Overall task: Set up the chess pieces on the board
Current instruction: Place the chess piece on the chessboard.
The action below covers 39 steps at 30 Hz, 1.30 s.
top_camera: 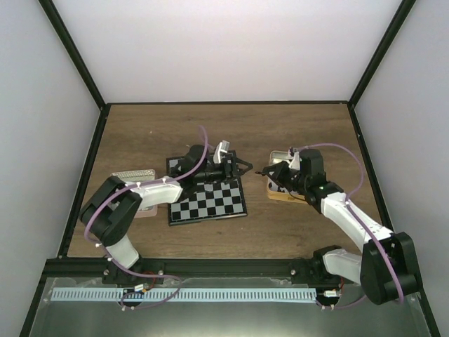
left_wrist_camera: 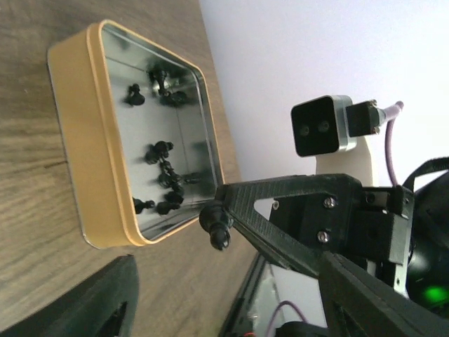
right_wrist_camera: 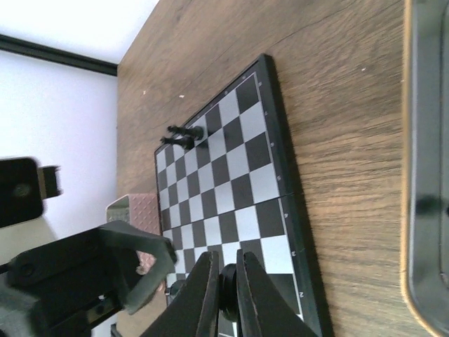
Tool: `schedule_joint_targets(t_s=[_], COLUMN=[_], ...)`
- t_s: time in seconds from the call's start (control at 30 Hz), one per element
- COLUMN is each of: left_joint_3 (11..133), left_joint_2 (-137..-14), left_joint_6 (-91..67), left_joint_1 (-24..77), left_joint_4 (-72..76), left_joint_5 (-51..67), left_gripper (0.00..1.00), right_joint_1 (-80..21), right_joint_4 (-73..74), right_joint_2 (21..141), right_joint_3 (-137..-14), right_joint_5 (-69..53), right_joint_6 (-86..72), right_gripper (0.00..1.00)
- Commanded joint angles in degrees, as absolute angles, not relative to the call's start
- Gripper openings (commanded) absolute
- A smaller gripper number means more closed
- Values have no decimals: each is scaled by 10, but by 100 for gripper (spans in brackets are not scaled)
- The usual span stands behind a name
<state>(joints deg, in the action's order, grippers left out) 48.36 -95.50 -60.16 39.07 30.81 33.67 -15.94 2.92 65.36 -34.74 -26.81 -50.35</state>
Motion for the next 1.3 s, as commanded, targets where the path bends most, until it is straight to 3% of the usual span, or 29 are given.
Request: schedule_joint_targets(t_s=[0.0,0.13,0.8,1.0,1.1,1.17,1.27], left_joint_3=[504,512,539,541,547,551,563], left_joint_2=[-984,-997,-1018,-1015,-1010,-1003,-987], left_joint_6=[-637,-636,-603,-594,-575,-557,-504], left_joint_1=[402,408,419,420,420,420,419], left_joint_4=[368,370,319,314,293,265,182], left_joint_5=[356,361,372,365,354,346,322], left_gripper=[68,58,29,6,4,4,4], right_joint_1=[-157,-157,-158,-160,-163,-165,-166], right_joint_4=[-5,-12,-29,-30,-29,-23,7], right_joint_2=[651,657,676,679,680,681,680], right_joint_3=[-344,-340,-344,-346,-346,-349,-362], right_joint_5=[-322,-337,-358,-359,-355,-347,-316], right_joint_6=[-529,-534,-543,-545,-544,-539,-519], right_gripper=[1,1,1,1,1,8,33])
